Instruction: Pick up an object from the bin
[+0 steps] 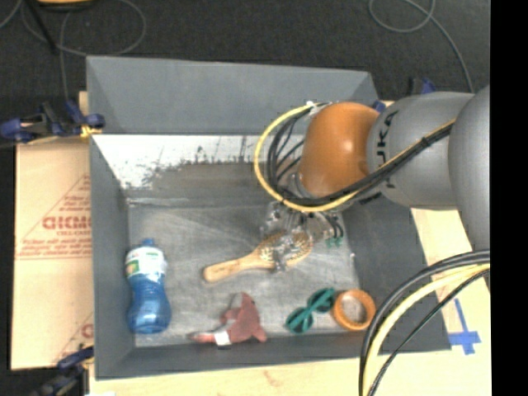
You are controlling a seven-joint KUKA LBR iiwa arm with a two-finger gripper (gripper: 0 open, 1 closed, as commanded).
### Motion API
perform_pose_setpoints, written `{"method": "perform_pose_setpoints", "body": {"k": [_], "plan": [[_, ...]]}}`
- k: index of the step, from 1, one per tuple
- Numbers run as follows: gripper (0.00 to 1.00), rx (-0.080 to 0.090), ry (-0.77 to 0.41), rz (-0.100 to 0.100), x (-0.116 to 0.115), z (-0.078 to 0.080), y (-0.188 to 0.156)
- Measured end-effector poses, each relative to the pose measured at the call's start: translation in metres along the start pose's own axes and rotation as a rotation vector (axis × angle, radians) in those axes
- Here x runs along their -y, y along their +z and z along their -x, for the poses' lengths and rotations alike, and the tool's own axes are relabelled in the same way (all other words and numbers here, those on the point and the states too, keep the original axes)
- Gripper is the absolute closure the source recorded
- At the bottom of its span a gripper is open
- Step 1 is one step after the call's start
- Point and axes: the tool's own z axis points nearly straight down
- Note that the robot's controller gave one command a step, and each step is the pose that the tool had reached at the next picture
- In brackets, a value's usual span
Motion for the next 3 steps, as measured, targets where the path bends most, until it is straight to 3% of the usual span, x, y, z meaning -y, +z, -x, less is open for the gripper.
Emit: {"method": "perform_pose_setpoints", "body": {"k": [1,3], "plan": [[1.00,-0.009,0.000,0.000,0.000,-0.001,-0.013],[1.00,-0.005,0.001,-0.001,0.000,0.001,-0.024]]}}
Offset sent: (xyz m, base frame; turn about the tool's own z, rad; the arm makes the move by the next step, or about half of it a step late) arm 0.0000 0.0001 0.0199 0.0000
